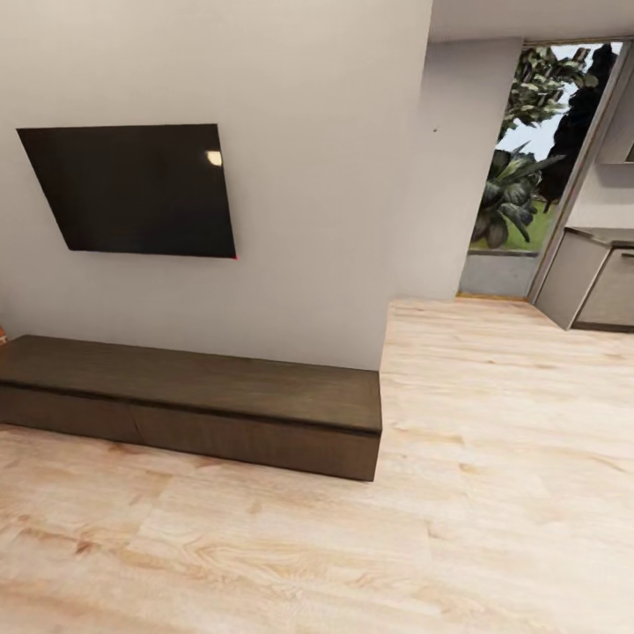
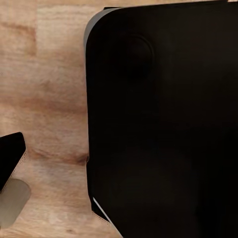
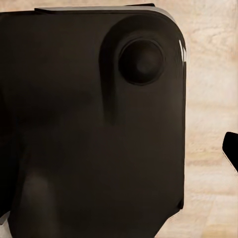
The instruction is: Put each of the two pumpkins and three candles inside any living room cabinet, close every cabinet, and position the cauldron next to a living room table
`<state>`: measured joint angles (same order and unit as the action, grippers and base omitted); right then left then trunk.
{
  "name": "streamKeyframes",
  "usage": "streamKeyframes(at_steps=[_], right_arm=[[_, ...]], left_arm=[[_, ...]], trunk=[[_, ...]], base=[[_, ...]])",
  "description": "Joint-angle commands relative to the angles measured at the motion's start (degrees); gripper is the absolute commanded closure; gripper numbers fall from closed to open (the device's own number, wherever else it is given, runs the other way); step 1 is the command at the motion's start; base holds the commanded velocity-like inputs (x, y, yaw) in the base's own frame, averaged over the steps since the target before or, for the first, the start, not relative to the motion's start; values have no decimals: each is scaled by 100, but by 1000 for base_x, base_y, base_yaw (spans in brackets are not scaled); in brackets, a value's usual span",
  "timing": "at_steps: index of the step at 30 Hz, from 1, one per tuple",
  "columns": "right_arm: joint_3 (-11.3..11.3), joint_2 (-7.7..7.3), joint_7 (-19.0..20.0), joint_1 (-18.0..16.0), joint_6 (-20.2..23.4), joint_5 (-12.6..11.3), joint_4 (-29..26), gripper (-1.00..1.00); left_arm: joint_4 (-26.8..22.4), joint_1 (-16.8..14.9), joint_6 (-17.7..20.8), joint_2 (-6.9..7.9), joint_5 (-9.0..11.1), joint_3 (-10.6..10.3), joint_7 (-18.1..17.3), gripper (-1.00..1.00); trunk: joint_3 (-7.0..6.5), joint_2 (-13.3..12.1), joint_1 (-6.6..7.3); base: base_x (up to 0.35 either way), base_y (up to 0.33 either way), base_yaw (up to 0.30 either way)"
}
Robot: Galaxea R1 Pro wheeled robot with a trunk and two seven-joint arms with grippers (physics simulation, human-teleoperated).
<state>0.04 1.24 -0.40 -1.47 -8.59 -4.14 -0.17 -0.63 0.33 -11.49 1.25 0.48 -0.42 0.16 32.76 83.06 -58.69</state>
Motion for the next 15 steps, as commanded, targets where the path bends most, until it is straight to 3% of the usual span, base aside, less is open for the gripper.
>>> streamKeyframes(at_steps=[1,15], right_arm=[[4,3,-4,-3,-23,-43,4,-100],[4,2,-4,-3,-23,-43,6,-100]], left_arm=[[-5,2,-11,0,5,-5,2,-100],[-4,2,-11,5,11,-2,2,-100]], trunk=[[4,2,-3],[4,2,-3]], base=[[334,0,0],[334,0,0]])
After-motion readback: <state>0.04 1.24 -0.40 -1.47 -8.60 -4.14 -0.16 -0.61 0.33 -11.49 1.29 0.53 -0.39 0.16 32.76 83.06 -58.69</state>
